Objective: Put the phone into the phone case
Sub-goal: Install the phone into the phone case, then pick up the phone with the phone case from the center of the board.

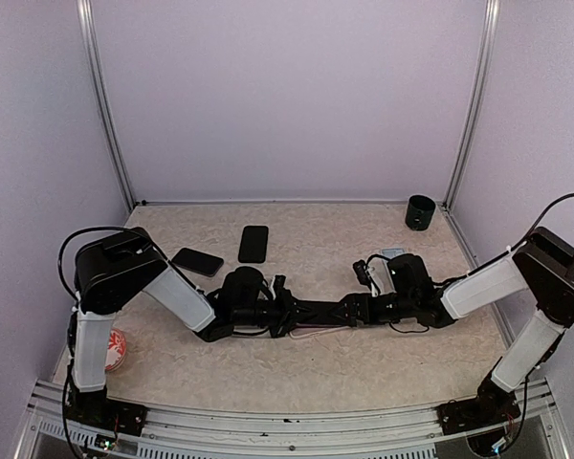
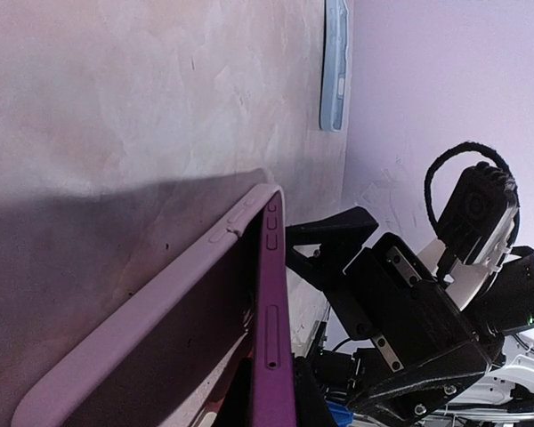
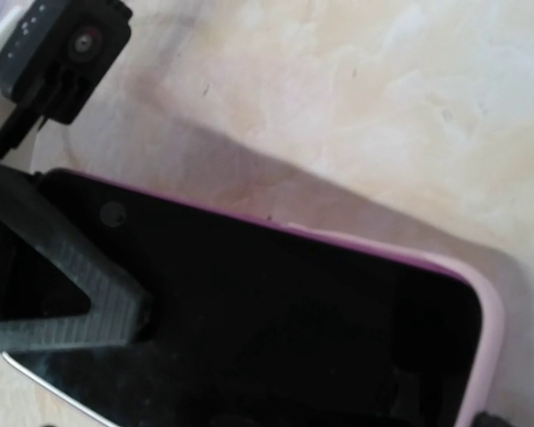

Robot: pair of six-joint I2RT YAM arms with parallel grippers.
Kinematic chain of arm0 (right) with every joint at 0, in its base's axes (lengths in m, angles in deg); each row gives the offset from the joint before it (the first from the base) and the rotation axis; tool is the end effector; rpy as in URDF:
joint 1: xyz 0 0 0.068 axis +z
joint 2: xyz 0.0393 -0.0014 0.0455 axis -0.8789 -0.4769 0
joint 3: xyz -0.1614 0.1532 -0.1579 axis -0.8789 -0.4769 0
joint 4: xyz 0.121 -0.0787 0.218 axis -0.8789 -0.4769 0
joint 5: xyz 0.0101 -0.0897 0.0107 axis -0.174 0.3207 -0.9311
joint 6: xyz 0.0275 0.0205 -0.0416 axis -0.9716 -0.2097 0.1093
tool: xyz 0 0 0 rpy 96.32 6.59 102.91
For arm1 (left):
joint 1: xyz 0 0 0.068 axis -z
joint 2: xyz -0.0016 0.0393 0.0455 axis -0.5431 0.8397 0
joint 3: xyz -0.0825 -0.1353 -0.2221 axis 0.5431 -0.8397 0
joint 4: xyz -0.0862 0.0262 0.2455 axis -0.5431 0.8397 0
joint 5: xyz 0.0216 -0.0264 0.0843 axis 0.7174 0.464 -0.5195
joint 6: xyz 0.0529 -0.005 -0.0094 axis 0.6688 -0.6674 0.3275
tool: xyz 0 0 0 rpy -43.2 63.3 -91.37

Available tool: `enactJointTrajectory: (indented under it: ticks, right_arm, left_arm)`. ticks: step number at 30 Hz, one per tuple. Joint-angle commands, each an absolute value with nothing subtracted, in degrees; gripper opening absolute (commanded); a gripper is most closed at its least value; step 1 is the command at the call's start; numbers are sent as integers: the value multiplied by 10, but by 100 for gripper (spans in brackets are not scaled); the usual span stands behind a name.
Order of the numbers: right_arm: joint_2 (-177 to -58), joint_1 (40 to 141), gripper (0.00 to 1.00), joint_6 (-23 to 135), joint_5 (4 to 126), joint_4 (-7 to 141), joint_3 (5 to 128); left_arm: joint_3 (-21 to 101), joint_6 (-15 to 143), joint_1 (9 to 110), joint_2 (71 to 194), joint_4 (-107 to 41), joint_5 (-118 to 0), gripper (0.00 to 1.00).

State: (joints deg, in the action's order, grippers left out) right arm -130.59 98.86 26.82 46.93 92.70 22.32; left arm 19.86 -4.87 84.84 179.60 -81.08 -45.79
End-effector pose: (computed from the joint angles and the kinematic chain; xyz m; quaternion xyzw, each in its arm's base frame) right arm 0.2209 0.1880 0.1243 -0.1089 0.8714 0.4193 0.2304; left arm 0.2371 -0.3243 0.0899 -0.0939 0.8061 -0.5779 0.0863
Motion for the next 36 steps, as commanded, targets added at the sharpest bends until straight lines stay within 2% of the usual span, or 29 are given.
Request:
enactJointTrajectory:
  ticks: [1,16,25,36]
  right_arm:
    - [-1327,1015,100,255,434,933,218]
    - [-1333,1026,100,244,430,952,210]
    - [-1292,1021,100,276,452,885,234]
    - [-1229,969,100,291,437,850,224]
  left_arm:
    - [207,-58,858,1811,-847,-459,0]
    - [172,-104,858,1840,-937,-458,0]
    - [153,-92,854,1821,-946,-457,0]
    - [144,-62,854,1776,-932,-451,0]
